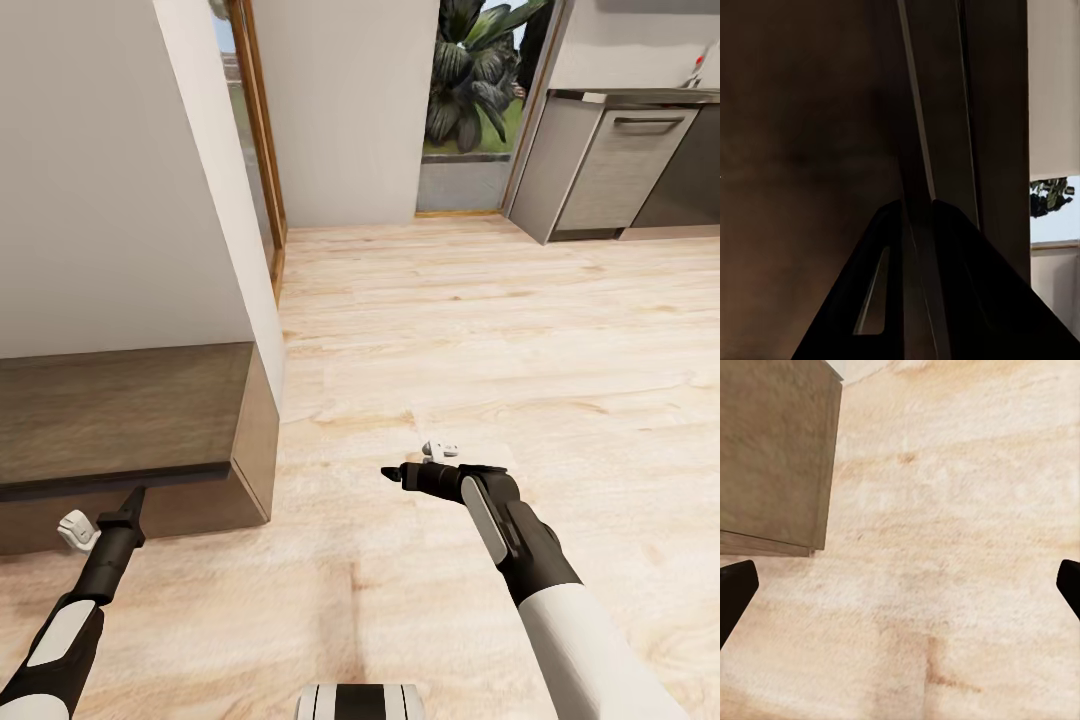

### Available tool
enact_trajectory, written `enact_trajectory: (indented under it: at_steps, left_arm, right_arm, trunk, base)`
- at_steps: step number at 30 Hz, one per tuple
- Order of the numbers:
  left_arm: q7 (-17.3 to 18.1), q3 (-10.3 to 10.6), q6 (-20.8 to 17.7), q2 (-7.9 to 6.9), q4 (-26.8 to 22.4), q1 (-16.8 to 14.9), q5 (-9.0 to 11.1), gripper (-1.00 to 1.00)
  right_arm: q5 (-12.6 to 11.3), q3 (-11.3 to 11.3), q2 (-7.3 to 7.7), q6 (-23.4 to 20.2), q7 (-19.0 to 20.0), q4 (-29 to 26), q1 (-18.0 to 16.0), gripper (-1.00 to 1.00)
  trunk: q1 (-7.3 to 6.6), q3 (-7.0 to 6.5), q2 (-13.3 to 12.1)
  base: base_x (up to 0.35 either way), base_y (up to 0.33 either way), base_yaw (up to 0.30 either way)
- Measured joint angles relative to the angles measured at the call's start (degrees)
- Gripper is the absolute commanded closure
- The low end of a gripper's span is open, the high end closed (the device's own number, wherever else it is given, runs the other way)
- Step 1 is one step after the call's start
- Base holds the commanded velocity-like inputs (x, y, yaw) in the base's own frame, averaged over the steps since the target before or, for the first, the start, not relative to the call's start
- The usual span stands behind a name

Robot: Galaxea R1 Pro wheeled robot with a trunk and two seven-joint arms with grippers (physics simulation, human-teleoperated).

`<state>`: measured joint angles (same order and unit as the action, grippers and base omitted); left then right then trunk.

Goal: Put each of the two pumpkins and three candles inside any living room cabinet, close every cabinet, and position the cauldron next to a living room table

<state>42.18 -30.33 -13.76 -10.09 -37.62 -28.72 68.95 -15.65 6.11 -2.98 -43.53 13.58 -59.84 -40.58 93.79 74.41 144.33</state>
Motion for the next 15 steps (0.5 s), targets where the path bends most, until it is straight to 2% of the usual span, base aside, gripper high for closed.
enact_trajectory:
  at_steps: [8, 15]
  left_arm:
    - [-0.01, 0.11, -0.1, 0.0, -0.09, -0.01, -0.24, 1.0]
    - [0.0, 0.09, -0.2, 0.04, -0.08, 0.0, -0.13, 1.0]
  right_arm:
    - [0.0, 0.0, 0.0, 0.0, 0.0, -0.02, 0.0, -1.0]
    - [0.0, 0.0, 0.0, 0.0, 0.0, -0.03, 0.0, -1.0]
  trunk:
    - [0.01, 0.0, 0.0]
    - [0.0, 0.0, 0.0]
  base:
    - [-0.107, 0.0, 0.0]
    - [-0.014, 0.0, 0.0]
